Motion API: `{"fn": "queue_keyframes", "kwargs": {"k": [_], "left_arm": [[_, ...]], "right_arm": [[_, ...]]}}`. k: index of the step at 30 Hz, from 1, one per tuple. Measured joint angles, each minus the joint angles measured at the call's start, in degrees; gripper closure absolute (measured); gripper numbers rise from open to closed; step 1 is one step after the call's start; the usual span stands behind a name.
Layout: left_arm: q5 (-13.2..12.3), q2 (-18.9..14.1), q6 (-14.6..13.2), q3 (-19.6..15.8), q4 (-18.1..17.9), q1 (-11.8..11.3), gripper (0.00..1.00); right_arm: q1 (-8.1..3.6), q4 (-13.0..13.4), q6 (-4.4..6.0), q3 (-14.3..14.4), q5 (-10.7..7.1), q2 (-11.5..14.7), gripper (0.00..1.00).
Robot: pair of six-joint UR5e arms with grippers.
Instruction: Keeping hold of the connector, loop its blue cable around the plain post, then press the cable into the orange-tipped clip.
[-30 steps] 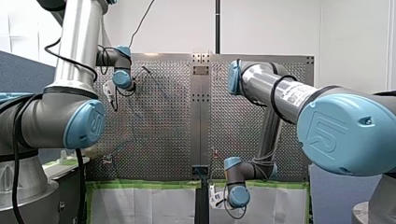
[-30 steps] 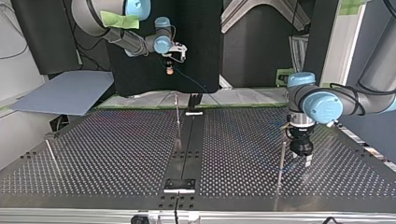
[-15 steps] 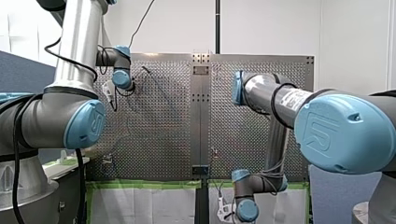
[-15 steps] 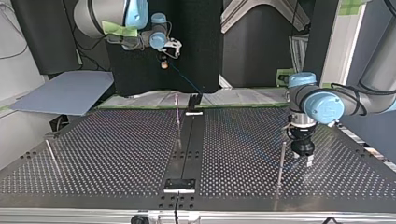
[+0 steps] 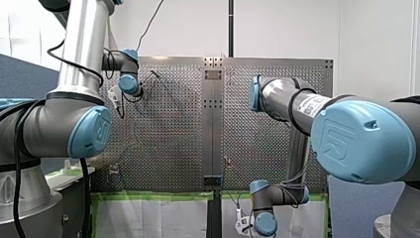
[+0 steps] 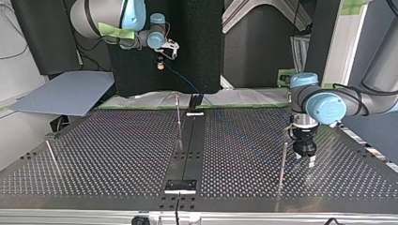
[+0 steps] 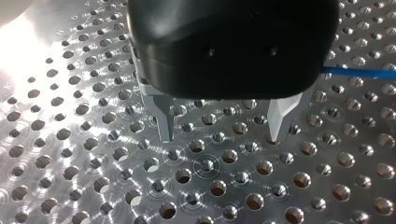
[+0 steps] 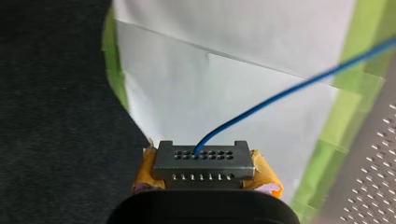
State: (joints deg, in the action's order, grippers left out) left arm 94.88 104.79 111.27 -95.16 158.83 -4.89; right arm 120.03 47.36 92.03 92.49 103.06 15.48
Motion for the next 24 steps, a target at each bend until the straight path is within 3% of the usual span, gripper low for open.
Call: {"fn": "queue_keyframes", "kwargs": {"k": [7, 24], "left_arm": [[0.07, 0.00, 0.00, 0.00, 0.00, -0.10, 0.00], [0.00, 0.00, 0.14, 0.00, 0.00, -0.37, 0.00]], "right_arm": [[-0.95, 4.15, 0.19, 4.07, -0.09, 4.08, 1.00], [-1.82, 13.33, 0.47, 13.25, 0.62, 13.26, 1.00]]}}
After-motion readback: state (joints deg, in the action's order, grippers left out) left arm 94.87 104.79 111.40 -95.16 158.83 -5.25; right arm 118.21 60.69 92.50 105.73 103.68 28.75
